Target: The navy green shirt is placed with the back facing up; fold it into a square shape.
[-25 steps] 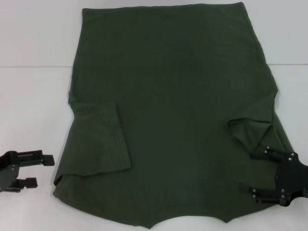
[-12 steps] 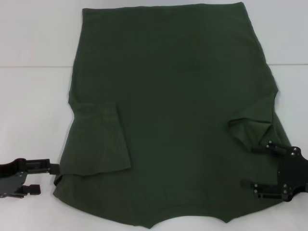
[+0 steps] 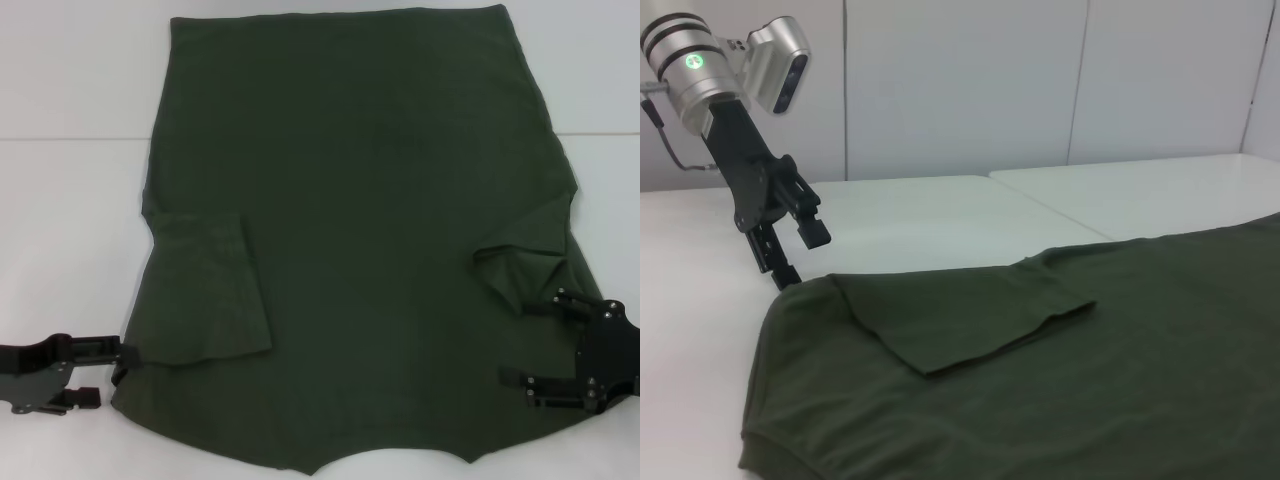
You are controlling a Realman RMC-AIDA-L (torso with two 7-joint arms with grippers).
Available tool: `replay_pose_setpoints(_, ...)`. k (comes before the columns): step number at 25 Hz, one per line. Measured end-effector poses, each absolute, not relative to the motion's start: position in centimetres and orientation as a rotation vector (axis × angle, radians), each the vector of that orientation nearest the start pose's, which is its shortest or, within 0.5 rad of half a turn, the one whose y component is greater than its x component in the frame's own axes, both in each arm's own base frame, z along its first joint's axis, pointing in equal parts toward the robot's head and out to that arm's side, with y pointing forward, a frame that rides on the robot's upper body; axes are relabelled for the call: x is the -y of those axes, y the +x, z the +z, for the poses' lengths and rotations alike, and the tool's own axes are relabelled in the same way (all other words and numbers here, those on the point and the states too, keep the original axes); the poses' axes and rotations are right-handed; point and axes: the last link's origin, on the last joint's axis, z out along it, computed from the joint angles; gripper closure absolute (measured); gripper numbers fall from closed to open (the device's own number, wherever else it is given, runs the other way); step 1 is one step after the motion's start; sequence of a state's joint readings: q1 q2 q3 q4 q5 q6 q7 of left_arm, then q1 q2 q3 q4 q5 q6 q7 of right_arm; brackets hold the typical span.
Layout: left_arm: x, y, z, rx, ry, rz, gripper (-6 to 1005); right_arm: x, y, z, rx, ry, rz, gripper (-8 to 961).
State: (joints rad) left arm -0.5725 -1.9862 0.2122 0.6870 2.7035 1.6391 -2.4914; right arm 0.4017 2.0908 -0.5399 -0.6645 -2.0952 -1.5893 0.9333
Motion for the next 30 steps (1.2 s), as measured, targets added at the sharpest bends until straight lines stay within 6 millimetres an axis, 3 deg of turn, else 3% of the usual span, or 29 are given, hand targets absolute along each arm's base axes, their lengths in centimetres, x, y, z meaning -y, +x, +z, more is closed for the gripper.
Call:
replay_pose_setpoints(23,-31.6,-32.8,3.5,-2.430,2.110,0.435,62,-28.8,31.2,0.7,-0.238,-2.653,0.550,27)
replay_pose_setpoints(30,-32.1,-32.3,2.6,-2.406,2.151,0.356,63,-29.0,31.1,0.7,-0.233,-2.655,0.552,28)
